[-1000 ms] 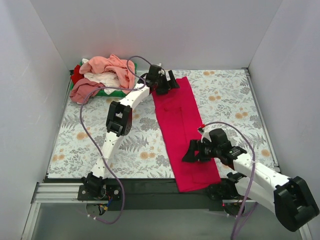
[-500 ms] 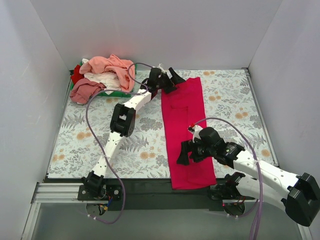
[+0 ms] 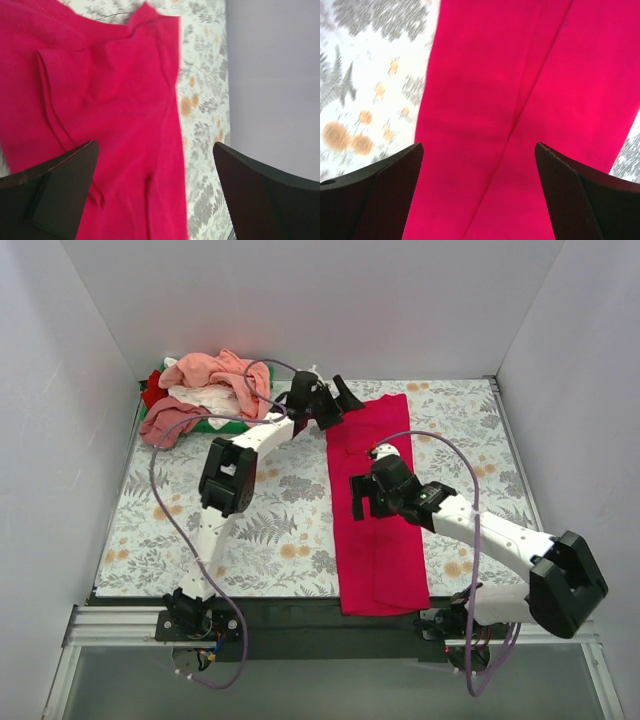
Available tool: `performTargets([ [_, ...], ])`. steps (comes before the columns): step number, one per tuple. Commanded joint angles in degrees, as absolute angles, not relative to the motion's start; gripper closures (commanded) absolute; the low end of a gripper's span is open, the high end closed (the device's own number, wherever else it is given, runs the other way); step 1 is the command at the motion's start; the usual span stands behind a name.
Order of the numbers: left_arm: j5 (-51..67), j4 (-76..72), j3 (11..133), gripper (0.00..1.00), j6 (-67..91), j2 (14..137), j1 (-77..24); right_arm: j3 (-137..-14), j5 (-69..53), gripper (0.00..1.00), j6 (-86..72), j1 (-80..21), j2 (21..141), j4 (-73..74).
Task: Fold and stack the t-shirts
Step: Fold the tshirt
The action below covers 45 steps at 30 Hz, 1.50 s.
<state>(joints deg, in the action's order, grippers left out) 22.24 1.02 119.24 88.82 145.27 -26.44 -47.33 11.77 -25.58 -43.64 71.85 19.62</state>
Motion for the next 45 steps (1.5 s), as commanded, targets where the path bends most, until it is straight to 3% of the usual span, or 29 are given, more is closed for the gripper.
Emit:
performTargets([
  [1, 14.9, 6.5, 112.3, 0.02, 80.2, 120.3, -26.7, -53.8, 17.1, 0.02, -22.5, -41.2, 78.5, 18.7],
  [6, 9.5, 9.0, 93.2, 0.02, 75.1, 102.0, -26.9, -60.6, 16.2, 0.02, -19.0, -39.4, 91.1, 17.5],
  [16, 2.3, 5.0, 50.6, 0.02, 83.5, 72.2, -32.6, -72.1, 15.7, 0.02, -16.8, -37.1, 108.7, 18.2],
  [31, 9.6, 10.4, 37.0, 0.02, 89.7, 67.5, -39.1, -89.7, 8.5, 0.02, -16.4, -33.4, 124.1, 18.5],
  [35, 10.8, 12.5, 35.5, 0.02, 90.9, 68.7, -40.2, -92.8, 7.0, 0.02, -15.0, -33.5, 119.4, 21.4],
  [39, 12.8, 12.5, 33.3, 0.07, 91.7, 69.1, -43.1, -86.2, 6.2, 0.02, -15.6, -33.7, 107.7, 20.0],
  [45, 11.8, 12.4, 30.2, 0.25, 94.6, 68.4, -49.4, -56.9, 7.3, 0.02, -23.9, -33.8, 83.4, 17.8],
])
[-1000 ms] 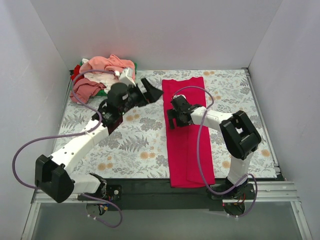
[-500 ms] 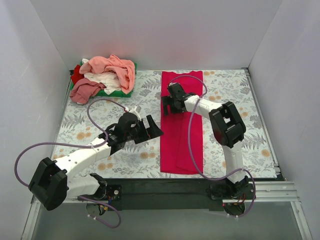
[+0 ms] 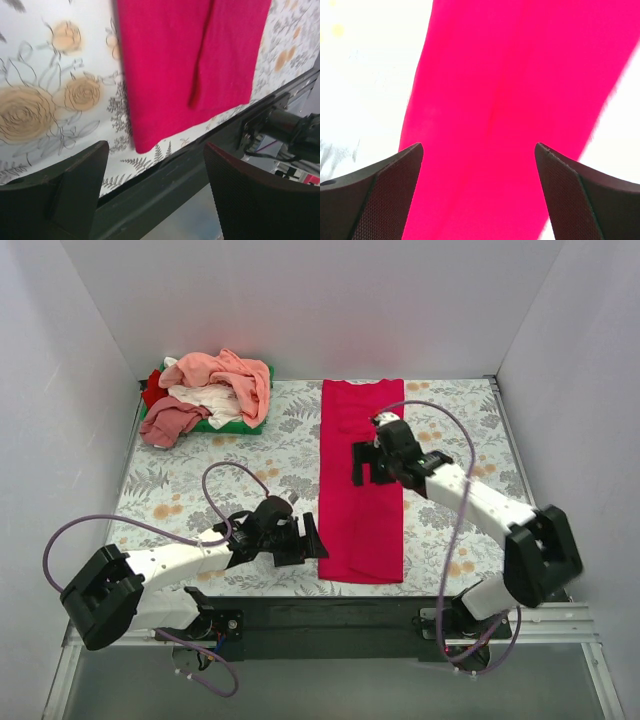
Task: Fold and stack the t-shirts
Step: Fold the tshirt
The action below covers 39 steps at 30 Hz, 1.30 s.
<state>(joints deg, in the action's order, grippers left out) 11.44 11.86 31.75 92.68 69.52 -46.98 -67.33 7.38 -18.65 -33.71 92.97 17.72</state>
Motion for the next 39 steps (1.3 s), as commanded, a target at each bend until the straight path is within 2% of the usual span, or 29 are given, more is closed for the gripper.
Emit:
performTargets([
  [1, 11.5, 12.3, 29.0, 0.26, 94.8, 67.9, -50.0, -53.4, 6.9, 0.02, -24.9, -33.8, 80.5, 17.9],
  [2, 11.1, 12.0, 28.4, 0.28, 95.6, 67.5, -50.7, -46.0, 6.2, 0.02, -26.0, -33.8, 74.8, 18.0],
  [6, 10.7, 10.0, 26.8, 0.34, 97.3, 67.4, -54.8, -32.8, -2.3, 0.02, -29.8, -33.8, 61.7, 18.3],
  [10, 8.7, 7.7, 25.9, 0.39, 99.2, 70.0, -56.0, -24.7, -11.6, 0.04, -31.8, -33.9, 51.5, 20.0],
  [14, 8.1, 4.7, 25.8, 0.46, 99.9, 73.1, -56.1, -21.6, -12.9, 0.08, -32.6, -33.9, 48.8, 24.3],
  [19, 6.6, 4.6, 27.4, 0.58, 99.7, 77.2, -56.4, -20.0, -14.6, 0.2, -33.2, -34.1, 49.0, 25.7],
  [22, 6.4, 4.5, 27.9, 0.61, 100.1, 79.4, -56.4, -20.0, -14.6, 0.27, -33.1, -34.2, 49.3, 27.1],
  [25, 6.6, 4.9, 28.1, 0.71, 99.9, 80.3, -56.5, -20.0, -13.8, 0.31, -33.3, -34.4, 48.8, 28.2],
  [29, 5.9, 5.4, 27.9, 1.0, 99.8, 78.9, -56.5, -20.0, -13.6, 0.4, -33.0, -34.5, 48.6, 30.4],
  [30, 5.7, 5.3, 27.9, 1.0, 99.8, 78.5, -56.6, -19.8, -13.5, 0.5, -33.1, -34.5, 48.5, 30.2],
  [33, 5.1, 5.1, 28.0, 1.0, 99.5, 77.7, -56.6, -19.8, -13.9, 0.71, -33.5, -34.5, 48.3, 29.4],
  [35, 5.4, 4.3, 28.6, 1.0, 99.0, 77.7, -56.6, -20.0, -14.5, 0.77, -33.5, -34.6, 48.0, 29.0],
  [36, 5.6, 4.1, 28.7, 1.0, 99.1, 77.7, -56.6, -20.0, -14.9, 0.85, -33.5, -34.7, 47.7, 28.1],
  [37, 5.6, 3.8, 28.8, 1.0, 98.9, 77.7, -56.6, -20.1, -14.9, 0.88, -33.5, -34.7, 47.4, 27.7],
  [39, 5.0, 3.3, 29.3, 1.0, 98.7, 76.9, -56.6, -20.6, -14.2, 0.99, -33.6, -34.6, 47.0, 26.7],
])
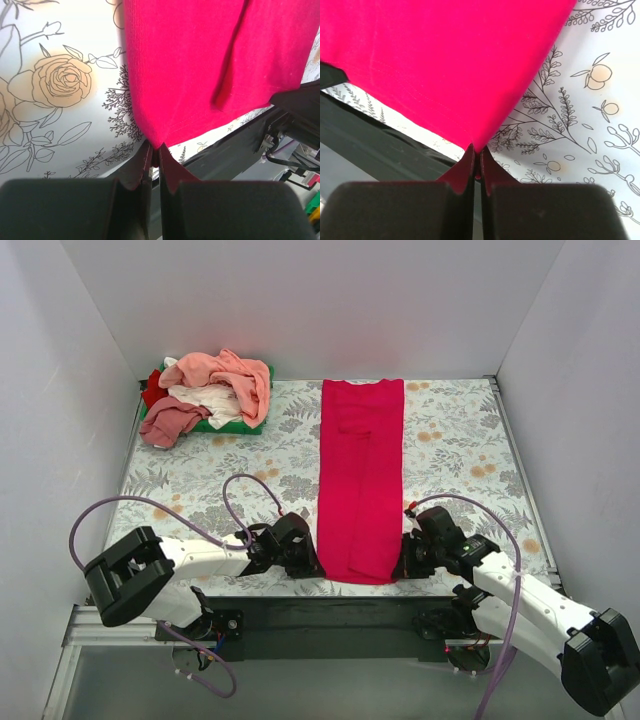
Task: Fold and stack the t-shirts
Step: Fold the tshirt
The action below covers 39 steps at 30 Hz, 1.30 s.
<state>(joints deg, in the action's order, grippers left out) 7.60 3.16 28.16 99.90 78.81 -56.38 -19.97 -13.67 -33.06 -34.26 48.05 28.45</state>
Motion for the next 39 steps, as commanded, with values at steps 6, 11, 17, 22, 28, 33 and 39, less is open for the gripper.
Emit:
performTargets([
  [6, -4.8, 9.8, 37.4, 1.0, 96.3, 76.5, -56.3, -28.6, -6.3, 0.99, -30.8, -34.8, 48.6, 26.1],
  [11, -7.3, 12.7, 46.8, 1.0, 91.7, 81.7, -53.6, -38.8, 1.7, 0.99, -29.5, -34.6, 55.8, 24.1],
  [17, -5.7, 12.3, 58.1, 1.0, 89.1, 89.7, -47.0, -50.3, 10.9, 0.99, -28.1, -32.3, 66.8, 23.5],
  [22, -6.6, 13.3, 68.4, 1.0, 86.2, 97.4, -43.5, -58.3, 8.9, 0.99, -25.8, -28.1, 74.7, 21.3],
  [28, -6.7, 13.5, 78.1, 1.0, 83.3, 105.1, -39.8, -63.9, 3.5, 0.99, -23.6, -23.0, 82.6, 17.8],
  [33, -6.2, 13.4, 84.5, 1.0, 80.7, 110.4, -37.2, -70.1, 0.5, 0.99, -21.3, -19.7, 89.5, 17.1],
  [39, -4.1, 14.6, 92.3, 1.0, 78.7, 117.2, -35.1, -75.7, -2.6, 0.99, -20.2, -17.2, 96.0, 16.3],
])
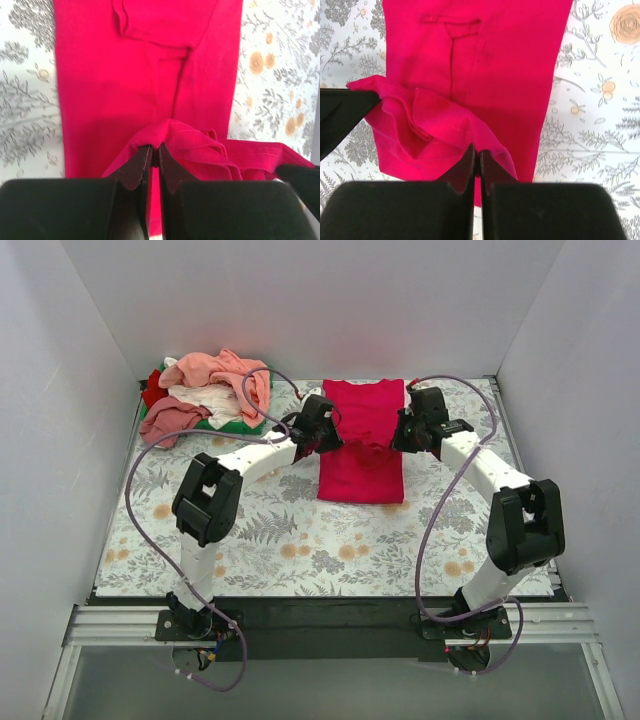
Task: Fold and stack the t-shirts
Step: Fold the tshirt
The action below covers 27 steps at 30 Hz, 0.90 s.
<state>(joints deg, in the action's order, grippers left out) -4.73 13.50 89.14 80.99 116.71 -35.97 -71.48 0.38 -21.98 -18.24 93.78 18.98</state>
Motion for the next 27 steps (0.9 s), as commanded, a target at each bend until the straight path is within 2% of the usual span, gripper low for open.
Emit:
performTargets([
  [1, -4.3, 14.8, 92.5, 1.0, 78.7, 117.7, -34.8, -76.4, -3.0, 0.99, -19.8, -17.1, 96.9, 16.3],
  [11, -6.7, 14.5, 95.0, 1.0, 78.4, 121.9, -32.7, -81.3, -5.2, 0.99, -20.5, -14.9, 105.4, 15.4],
  [13, -5.6, 14.9, 96.8, 1.0, 78.3, 123.9, -32.2, -82.6, -5.5, 0.97, -20.8, -14.1, 107.1, 15.2],
  [15, -6.5, 15.2, 97.5, 0.99, 78.6, 124.9, -31.8, -83.7, -5.1, 0.88, -21.7, -13.5, 109.1, 15.2],
  [16, -6.8, 15.1, 97.6, 0.82, 78.5, 125.0, -31.6, -85.8, -5.3, 0.8, -21.6, -12.7, 110.1, 15.2],
  [17, -6.8, 15.2, 98.0, 0.71, 78.3, 125.1, -31.5, -86.8, -6.8, 0.74, -21.5, -12.2, 111.0, 15.7],
  [19, -6.6, 15.1, 99.1, 0.57, 77.4, 124.9, -31.5, -88.2, -7.5, 0.63, -21.7, -10.9, 112.1, 16.2],
  [20, -6.4, 15.5, 99.6, 0.38, 77.2, 124.7, -31.6, -88.8, -7.4, 0.4, -21.7, -10.7, 112.1, 16.4],
  [22, -6.2, 15.4, 99.4, 0.26, 77.3, 123.0, -31.5, -88.7, -7.0, 0.02, -20.6, -10.5, 110.6, 16.3],
  [23, -6.2, 15.3, 99.1, 0.19, 77.6, 122.3, -31.6, -87.7, -7.7, 0.02, -20.0, -10.5, 109.0, 16.3],
  [27, -3.8, 14.9, 92.7, 0.13, 78.9, 117.0, -31.5, -79.0, -7.2, 0.02, -19.4, -10.5, 102.5, 16.3],
])
